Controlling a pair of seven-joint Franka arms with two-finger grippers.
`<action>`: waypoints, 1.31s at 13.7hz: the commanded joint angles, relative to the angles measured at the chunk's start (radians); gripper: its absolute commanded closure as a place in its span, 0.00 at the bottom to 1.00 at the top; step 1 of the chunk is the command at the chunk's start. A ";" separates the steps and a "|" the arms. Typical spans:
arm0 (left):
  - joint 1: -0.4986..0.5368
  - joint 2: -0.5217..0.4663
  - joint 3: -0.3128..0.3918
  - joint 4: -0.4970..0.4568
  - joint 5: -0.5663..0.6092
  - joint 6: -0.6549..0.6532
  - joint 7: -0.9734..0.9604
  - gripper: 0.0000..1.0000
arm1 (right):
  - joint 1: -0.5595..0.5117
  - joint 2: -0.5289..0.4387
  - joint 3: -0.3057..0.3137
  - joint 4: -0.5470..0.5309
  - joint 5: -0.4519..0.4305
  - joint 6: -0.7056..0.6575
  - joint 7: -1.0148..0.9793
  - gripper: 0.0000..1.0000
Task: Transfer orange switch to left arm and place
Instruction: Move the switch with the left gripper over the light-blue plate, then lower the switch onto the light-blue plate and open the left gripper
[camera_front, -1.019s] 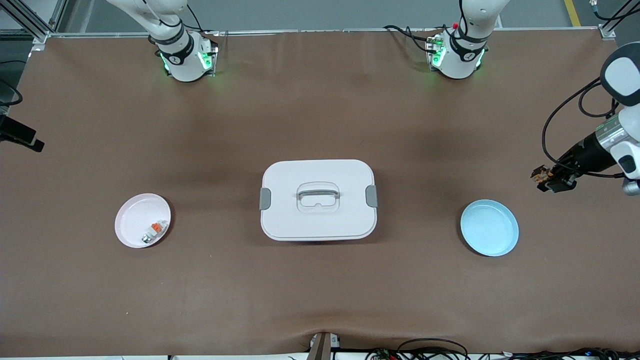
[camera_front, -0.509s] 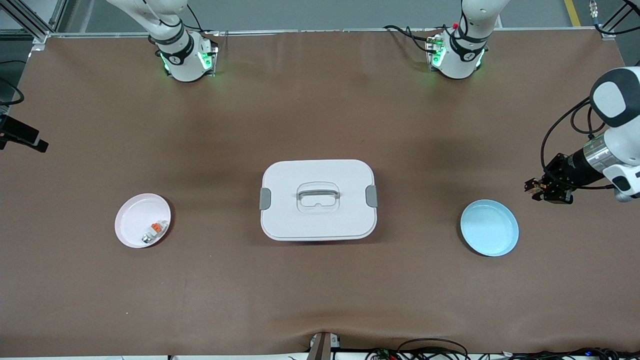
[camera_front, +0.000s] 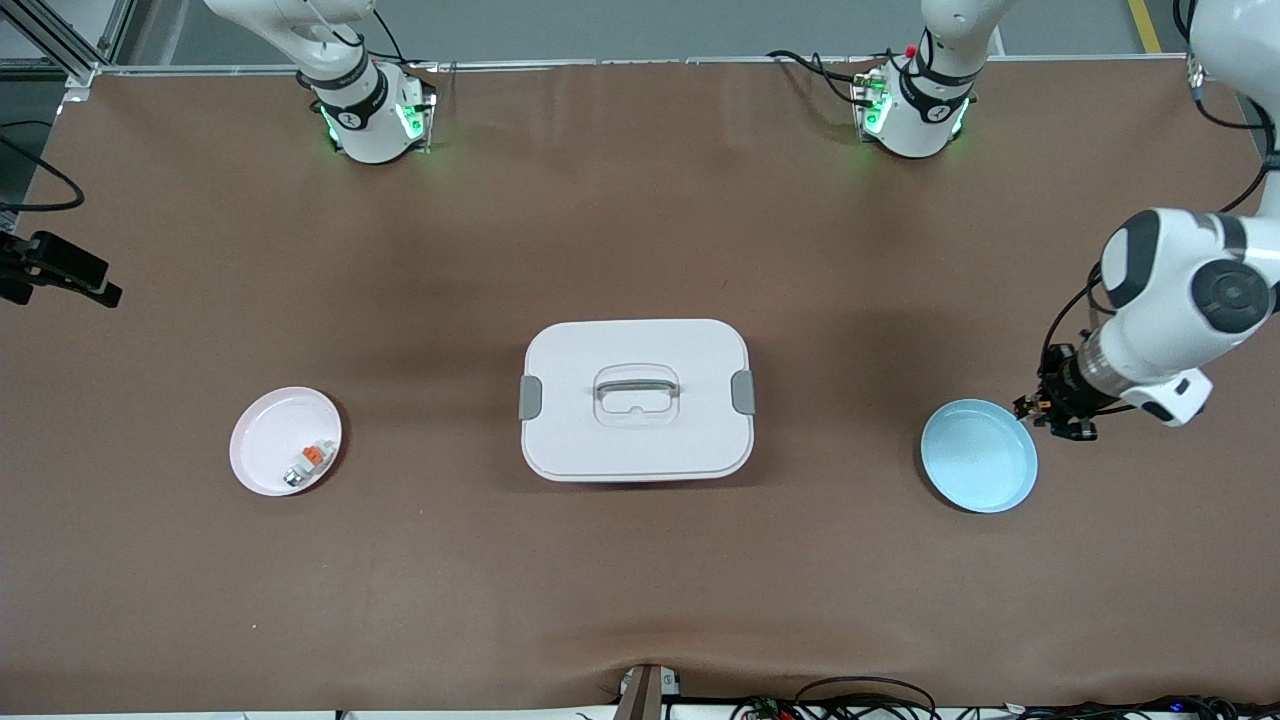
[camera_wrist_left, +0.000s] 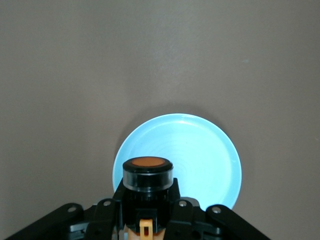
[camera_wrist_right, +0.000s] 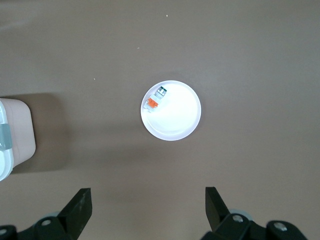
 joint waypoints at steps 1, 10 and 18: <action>-0.011 0.088 -0.005 0.055 0.073 -0.002 -0.059 0.98 | 0.030 -0.021 -0.032 -0.024 -0.015 0.023 0.010 0.00; -0.079 0.256 0.029 0.184 0.127 -0.002 -0.065 0.98 | 0.008 -0.014 -0.030 -0.024 -0.004 0.075 0.010 0.00; -0.107 0.289 0.064 0.212 0.130 0.036 -0.082 0.98 | 0.004 -0.013 -0.032 -0.024 -0.001 0.021 0.012 0.00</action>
